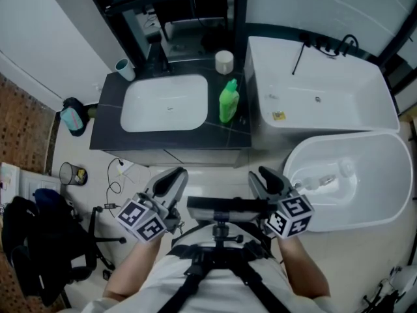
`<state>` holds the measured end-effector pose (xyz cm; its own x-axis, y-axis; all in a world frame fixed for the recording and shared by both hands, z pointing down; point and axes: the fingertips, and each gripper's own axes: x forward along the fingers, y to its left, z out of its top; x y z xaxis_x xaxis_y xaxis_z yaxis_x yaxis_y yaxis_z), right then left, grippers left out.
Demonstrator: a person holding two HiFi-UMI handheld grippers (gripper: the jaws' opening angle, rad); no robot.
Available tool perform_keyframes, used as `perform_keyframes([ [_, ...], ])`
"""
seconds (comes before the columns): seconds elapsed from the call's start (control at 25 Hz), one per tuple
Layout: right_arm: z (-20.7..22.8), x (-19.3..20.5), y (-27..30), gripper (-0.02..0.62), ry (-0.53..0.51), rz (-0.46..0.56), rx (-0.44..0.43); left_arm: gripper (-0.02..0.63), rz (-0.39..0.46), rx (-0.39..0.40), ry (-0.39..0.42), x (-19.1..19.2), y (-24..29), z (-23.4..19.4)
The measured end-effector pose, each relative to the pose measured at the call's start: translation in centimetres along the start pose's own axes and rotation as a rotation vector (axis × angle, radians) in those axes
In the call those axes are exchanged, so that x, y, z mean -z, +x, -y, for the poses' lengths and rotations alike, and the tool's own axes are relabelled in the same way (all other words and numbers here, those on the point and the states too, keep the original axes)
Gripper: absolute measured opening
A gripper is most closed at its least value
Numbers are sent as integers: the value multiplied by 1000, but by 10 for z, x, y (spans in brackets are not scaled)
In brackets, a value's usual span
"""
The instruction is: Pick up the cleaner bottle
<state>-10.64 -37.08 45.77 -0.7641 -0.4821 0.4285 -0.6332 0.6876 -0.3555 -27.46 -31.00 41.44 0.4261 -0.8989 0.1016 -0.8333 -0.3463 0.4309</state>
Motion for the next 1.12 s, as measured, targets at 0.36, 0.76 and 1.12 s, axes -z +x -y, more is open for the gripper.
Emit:
perform_keyframes([
  [0.36,1,-2,-1,135,-25,6,37,38,-24,45,-12,0,7,1],
  [0.76,3,5,-7,126,-7,1,49,40,-41,46,-6,7,15,0],
  [1.12,8,10,-12,126,7,3,64,78,-56,35,-14,14,20,-3],
])
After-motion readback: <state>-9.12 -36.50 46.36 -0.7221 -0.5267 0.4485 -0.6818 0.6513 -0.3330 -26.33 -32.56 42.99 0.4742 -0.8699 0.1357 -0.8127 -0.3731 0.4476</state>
